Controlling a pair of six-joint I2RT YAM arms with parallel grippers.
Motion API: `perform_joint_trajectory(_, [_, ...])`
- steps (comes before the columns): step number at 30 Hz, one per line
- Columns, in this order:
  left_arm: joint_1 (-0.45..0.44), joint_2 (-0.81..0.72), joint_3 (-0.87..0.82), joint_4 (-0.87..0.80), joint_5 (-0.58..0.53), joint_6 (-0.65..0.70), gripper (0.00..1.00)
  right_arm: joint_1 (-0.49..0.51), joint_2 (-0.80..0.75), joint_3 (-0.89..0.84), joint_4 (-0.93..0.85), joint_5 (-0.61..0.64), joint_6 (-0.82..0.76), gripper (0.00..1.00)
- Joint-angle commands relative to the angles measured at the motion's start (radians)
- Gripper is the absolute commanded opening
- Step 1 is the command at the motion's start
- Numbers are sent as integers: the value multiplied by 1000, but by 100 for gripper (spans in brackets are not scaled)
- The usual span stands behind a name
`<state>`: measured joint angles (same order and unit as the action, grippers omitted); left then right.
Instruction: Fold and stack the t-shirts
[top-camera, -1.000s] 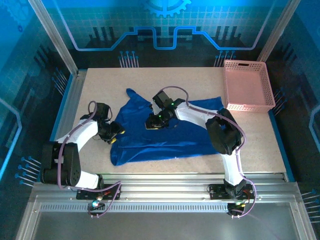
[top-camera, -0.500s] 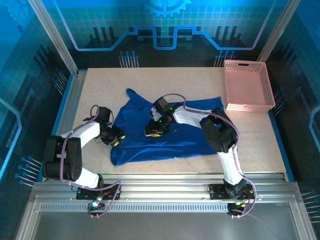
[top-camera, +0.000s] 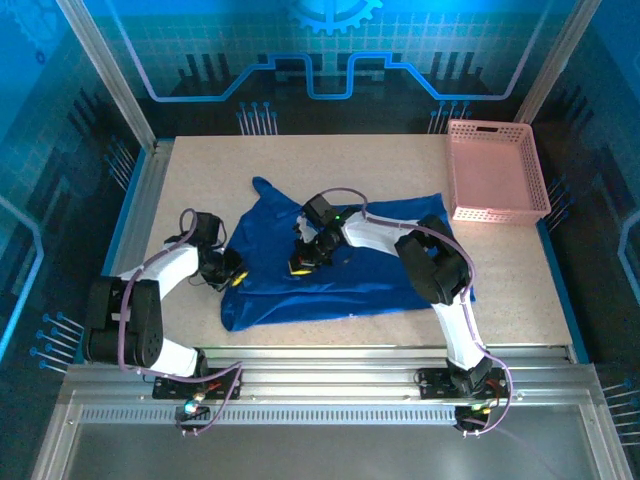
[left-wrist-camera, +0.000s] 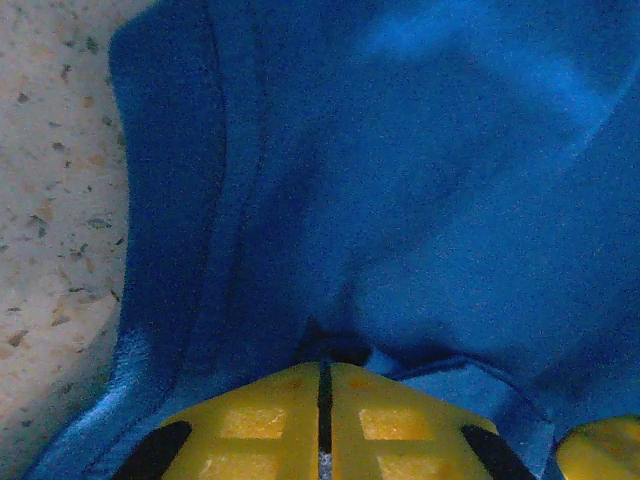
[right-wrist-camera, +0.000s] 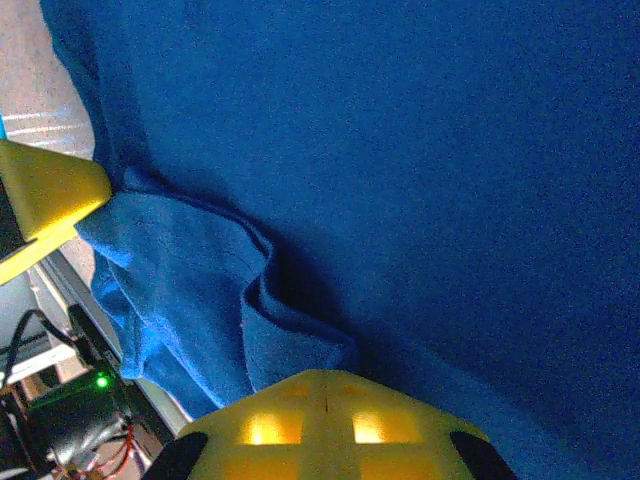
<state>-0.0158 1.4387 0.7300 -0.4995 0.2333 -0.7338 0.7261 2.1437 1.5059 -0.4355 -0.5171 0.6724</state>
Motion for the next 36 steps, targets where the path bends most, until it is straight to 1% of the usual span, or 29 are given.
perform_joint_trajectory(1, [8, -46, 11, -47, 20, 3, 8, 2, -23, 16, -12, -24, 0, 0])
perform_joint_trajectory(6, [8, -75, 34, -74, 18, 15, 7, -7, -63, 27, -32, 29, -21, 0])
perform_joint_trajectory(13, [8, -73, 76, -83, 25, 29, 7, -15, -109, 53, -59, 134, -69, 0])
perform_joint_trajectory(24, [8, -40, 145, -83, 20, 73, 6, -28, -127, 63, -23, 215, -99, 0])
perform_joint_trajectory(36, [8, 100, 266, -31, -19, 203, 8, -60, -84, 90, 11, 311, -147, 0])
